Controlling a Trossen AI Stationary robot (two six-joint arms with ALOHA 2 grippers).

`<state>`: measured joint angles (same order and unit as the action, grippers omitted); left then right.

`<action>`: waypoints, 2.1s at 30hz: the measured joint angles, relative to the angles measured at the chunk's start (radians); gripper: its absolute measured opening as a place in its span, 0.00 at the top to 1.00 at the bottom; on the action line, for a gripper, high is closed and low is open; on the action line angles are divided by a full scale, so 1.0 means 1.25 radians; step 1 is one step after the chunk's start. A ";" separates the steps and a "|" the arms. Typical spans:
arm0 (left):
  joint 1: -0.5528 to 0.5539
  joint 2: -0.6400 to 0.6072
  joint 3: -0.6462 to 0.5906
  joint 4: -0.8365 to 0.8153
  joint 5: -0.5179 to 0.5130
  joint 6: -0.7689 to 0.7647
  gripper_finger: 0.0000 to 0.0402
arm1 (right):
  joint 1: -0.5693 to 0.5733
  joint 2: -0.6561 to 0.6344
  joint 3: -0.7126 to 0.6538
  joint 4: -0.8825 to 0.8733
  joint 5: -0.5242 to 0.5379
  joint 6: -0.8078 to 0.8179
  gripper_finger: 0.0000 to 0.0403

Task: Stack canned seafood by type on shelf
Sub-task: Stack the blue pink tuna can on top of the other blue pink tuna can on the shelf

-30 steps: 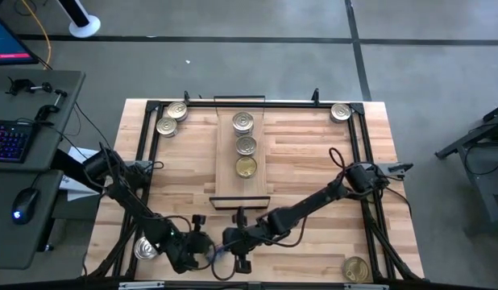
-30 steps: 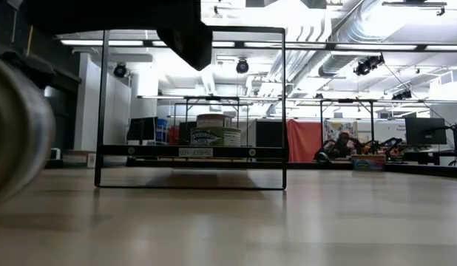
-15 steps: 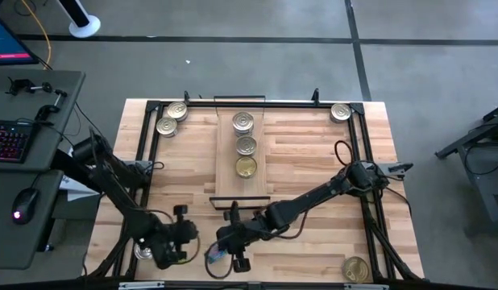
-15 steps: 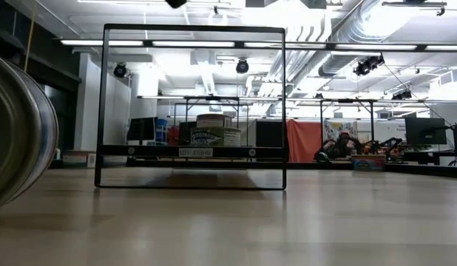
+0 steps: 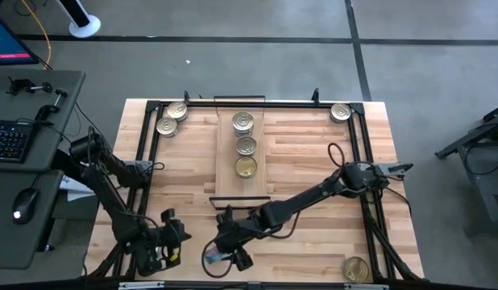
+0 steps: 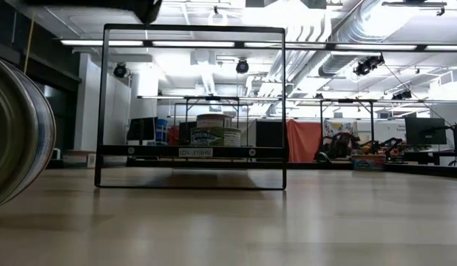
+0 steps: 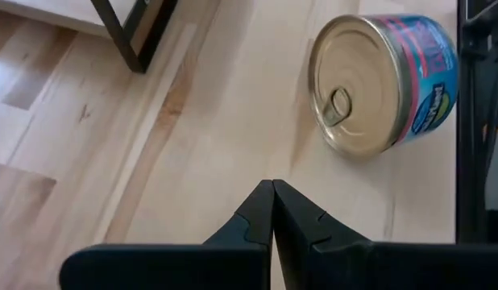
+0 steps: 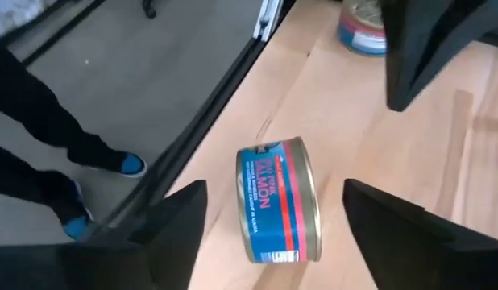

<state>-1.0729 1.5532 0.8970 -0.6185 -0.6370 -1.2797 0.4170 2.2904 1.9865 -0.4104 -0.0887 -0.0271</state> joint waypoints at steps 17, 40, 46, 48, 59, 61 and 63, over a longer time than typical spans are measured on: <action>0.003 0.000 0.002 0.050 -0.024 -0.022 1.00 | 0.003 0.088 -0.001 0.046 0.008 -0.063 0.27; 0.053 0.000 0.003 0.051 -0.033 0.007 1.00 | 0.000 0.090 -0.002 0.064 0.070 -0.048 0.47; 0.056 -0.022 0.003 0.086 -0.014 0.007 1.00 | 0.000 0.090 -0.002 0.064 0.066 -0.043 0.50; 0.064 -0.065 0.005 0.090 0.004 0.027 1.00 | 0.000 0.087 0.009 0.046 0.065 -0.022 0.53; 0.095 -0.402 0.023 0.044 -0.169 0.310 1.00 | 0.003 0.047 0.261 -0.289 0.062 -0.038 0.56; 0.094 -0.446 0.023 0.044 -0.208 0.341 1.00 | 0.005 0.038 0.295 -0.317 0.072 -0.049 0.56; 0.094 -0.478 0.023 0.045 -0.225 0.364 1.00 | 0.004 -0.015 0.252 -0.286 0.101 -0.043 0.56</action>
<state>-0.9550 0.9551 0.9257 -0.5629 -0.9183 -0.8242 0.4226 2.2719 2.3012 -0.7683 0.0370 -0.0809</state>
